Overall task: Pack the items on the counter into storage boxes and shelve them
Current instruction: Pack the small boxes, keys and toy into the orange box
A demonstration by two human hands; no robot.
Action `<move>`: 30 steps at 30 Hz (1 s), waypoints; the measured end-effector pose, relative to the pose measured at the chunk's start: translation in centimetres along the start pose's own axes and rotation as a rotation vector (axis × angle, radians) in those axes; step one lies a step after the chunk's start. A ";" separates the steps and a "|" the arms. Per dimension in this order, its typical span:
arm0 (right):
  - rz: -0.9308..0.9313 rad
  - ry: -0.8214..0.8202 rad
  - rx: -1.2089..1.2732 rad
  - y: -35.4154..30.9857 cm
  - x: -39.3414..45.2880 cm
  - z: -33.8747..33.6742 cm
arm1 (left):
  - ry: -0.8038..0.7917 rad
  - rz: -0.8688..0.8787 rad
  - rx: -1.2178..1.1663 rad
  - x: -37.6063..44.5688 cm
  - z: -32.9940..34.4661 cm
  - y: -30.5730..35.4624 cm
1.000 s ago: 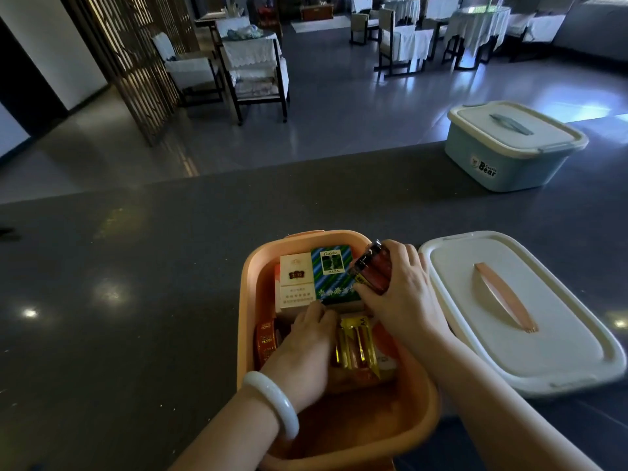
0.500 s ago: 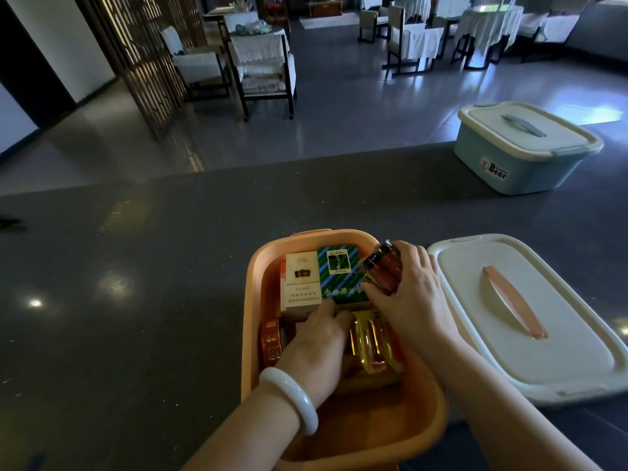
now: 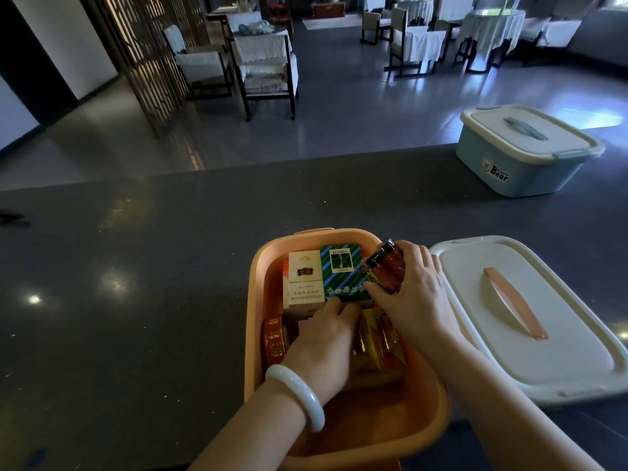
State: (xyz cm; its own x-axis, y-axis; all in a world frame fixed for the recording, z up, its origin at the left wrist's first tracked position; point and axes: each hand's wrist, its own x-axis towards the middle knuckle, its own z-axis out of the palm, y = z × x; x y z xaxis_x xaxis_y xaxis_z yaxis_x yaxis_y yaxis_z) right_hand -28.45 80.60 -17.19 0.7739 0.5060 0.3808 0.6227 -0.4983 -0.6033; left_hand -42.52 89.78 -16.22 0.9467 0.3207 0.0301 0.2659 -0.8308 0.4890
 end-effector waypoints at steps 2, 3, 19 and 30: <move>-0.001 -0.002 -0.009 0.0 0.0 -0.1 | 0.042 -0.035 0.014 -0.2 -0.6 -0.2; 0.000 -0.009 -0.012 0.0 0.0 -0.1 | 0.074 -0.048 0.002 -0.5 -1.1 -0.6; -0.343 -0.463 -0.026 -2.2 -0.3 -1.0 | 0.318 -0.314 -0.319 -3.8 -4.1 -7.2; -0.433 -0.683 -0.054 -2.4 -1.6 1.2 | 0.295 -0.366 -0.244 -3.3 -3.7 -7.5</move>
State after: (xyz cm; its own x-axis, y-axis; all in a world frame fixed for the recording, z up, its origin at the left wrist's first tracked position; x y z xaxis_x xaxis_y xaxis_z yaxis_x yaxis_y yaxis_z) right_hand -31.38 81.85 -17.19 0.2325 0.9713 0.0504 0.8691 -0.1842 -0.4590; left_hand -48.30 96.59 -16.78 0.6993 0.7133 0.0463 0.4861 -0.5220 0.7009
